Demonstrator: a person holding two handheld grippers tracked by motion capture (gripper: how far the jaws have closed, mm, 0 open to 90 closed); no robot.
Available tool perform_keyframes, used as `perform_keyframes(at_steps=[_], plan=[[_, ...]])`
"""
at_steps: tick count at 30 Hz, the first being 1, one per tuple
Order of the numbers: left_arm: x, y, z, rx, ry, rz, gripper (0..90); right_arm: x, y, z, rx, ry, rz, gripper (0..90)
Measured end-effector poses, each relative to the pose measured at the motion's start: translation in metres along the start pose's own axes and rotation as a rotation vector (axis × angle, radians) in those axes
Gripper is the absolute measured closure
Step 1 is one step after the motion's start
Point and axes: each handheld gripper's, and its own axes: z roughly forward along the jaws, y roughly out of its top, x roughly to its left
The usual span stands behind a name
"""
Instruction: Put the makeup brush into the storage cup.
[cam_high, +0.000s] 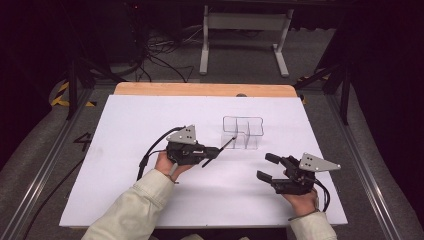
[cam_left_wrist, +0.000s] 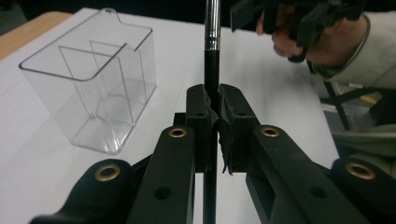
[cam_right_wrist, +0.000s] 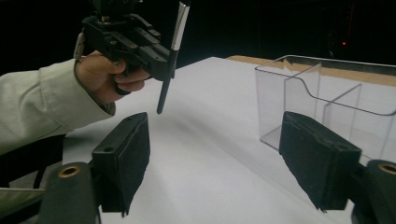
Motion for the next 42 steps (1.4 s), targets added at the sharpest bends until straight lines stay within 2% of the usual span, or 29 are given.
perform_keyframes(at_steps=[2,6,8,9,12,18,23,26,31,35,38,42], plan=[[-0.002,-0.003,-0.001,-0.030,0.001,-0.005,83.2,0.003,0.002,0.002,0.004,0.014,-0.005,27.8],[-0.005,-0.004,-0.003,-0.059,-0.001,-0.009,83.3,0.005,0.004,0.005,0.013,0.034,-0.004,29.8],[-0.006,-0.005,-0.003,-0.080,0.000,-0.005,83.3,0.006,0.005,0.007,0.014,0.041,-0.006,31.6],[-0.006,-0.005,-0.003,-0.090,0.003,0.011,83.3,0.007,0.006,0.009,0.015,0.045,-0.009,33.1],[-0.007,-0.008,-0.001,-0.119,-0.004,0.002,83.2,0.007,0.011,0.012,0.015,0.061,-0.009,36.4],[-0.014,-0.008,0.003,-0.141,-0.015,0.007,83.3,0.012,0.022,0.022,0.014,0.077,-0.025,41.1],[-0.020,-0.010,0.004,-0.175,-0.031,-0.014,83.2,0.017,0.031,0.034,0.010,0.114,-0.027,48.7],[-0.023,-0.012,0.007,-0.182,-0.045,-0.025,83.2,0.021,0.036,0.042,-0.002,0.145,-0.023,52.0],[-0.028,-0.014,0.009,-0.185,-0.050,-0.017,83.2,0.024,0.041,0.052,-0.010,0.166,-0.027,56.9],[-0.030,-0.016,0.012,-0.175,-0.055,-0.018,83.2,0.025,0.044,0.058,-0.023,0.183,-0.033,64.4],[-0.032,-0.017,0.014,-0.158,-0.055,-0.008,83.2,0.025,0.045,0.061,-0.032,0.192,-0.025,68.5],[-0.033,-0.018,0.014,-0.160,-0.054,-0.007,83.2,0.026,0.045,0.066,-0.039,0.209,-0.010,75.0]])
